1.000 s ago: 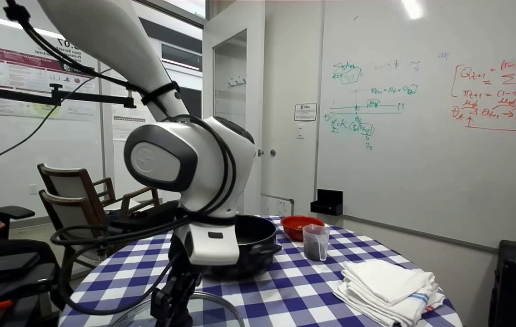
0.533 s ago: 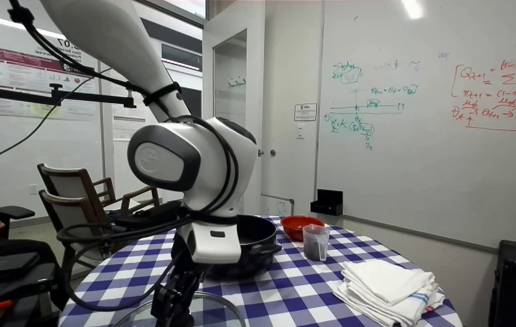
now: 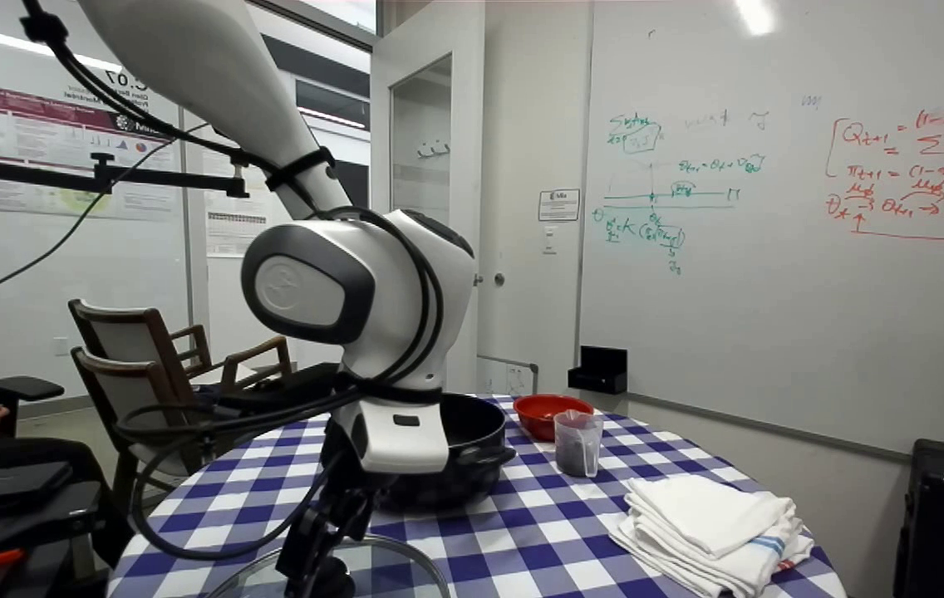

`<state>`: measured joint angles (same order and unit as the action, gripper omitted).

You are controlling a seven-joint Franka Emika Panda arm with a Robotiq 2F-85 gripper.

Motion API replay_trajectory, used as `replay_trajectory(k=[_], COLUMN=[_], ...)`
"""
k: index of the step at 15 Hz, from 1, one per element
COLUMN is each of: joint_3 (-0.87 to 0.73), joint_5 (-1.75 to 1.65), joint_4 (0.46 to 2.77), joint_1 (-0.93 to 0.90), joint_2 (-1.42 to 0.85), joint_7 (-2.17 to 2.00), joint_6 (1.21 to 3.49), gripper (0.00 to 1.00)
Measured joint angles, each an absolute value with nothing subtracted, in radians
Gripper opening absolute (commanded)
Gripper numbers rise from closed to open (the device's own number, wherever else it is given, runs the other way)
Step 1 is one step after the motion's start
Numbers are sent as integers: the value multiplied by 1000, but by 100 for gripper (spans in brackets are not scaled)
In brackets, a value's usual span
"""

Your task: Uncover the pot

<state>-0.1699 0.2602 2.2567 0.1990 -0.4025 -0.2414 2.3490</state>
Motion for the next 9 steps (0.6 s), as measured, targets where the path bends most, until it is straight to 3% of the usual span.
replay_trajectory(k=[9], joint_3=[-170], joint_5=[252], joint_4=[2257], joint_1=[196], joint_2=[-404], joint_7=[-241], joint_6=[2313], gripper=[100])
